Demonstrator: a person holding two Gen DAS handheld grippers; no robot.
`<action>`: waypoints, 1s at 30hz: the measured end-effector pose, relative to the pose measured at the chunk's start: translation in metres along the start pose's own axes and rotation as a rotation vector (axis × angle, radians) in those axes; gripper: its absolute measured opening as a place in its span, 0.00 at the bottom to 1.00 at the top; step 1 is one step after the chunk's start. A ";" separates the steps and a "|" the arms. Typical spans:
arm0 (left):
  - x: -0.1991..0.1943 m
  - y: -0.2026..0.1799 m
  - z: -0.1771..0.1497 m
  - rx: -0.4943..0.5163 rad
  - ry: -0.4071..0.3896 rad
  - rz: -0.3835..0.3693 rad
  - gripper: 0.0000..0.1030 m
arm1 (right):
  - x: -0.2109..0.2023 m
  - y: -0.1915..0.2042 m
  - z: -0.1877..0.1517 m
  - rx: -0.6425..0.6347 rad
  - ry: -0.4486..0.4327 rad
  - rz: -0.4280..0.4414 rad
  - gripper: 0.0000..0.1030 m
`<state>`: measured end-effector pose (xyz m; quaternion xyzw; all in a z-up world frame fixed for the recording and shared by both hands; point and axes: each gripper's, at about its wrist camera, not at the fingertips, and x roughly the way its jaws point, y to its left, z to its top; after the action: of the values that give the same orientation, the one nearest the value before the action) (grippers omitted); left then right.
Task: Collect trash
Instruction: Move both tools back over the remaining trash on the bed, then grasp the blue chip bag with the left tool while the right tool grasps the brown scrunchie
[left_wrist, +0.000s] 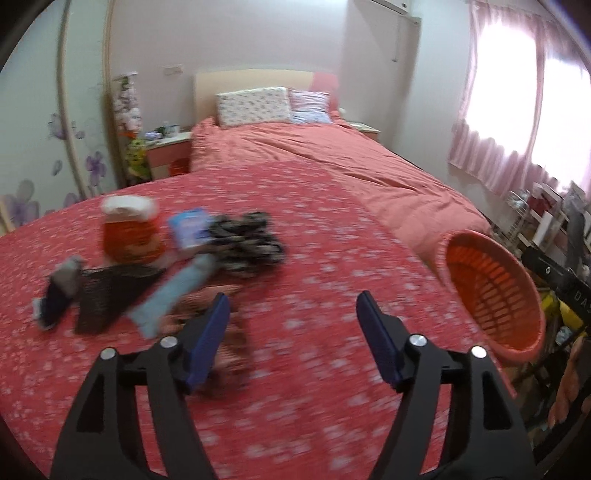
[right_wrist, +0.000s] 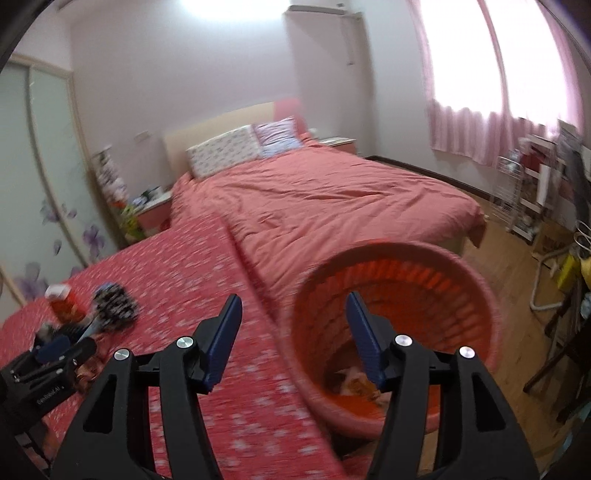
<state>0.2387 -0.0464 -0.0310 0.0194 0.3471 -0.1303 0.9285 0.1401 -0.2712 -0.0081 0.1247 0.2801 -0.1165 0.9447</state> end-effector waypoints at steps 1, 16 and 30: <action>-0.005 0.011 -0.002 -0.010 -0.006 0.011 0.72 | 0.001 0.009 -0.001 -0.013 0.006 0.015 0.57; -0.037 0.174 -0.028 -0.197 -0.011 0.275 0.77 | 0.021 0.178 -0.043 -0.253 0.166 0.285 0.57; -0.048 0.244 -0.043 -0.293 0.003 0.354 0.78 | 0.055 0.254 -0.080 -0.408 0.279 0.293 0.48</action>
<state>0.2383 0.2052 -0.0458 -0.0551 0.3550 0.0865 0.9292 0.2193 -0.0161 -0.0602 -0.0140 0.4042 0.0981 0.9093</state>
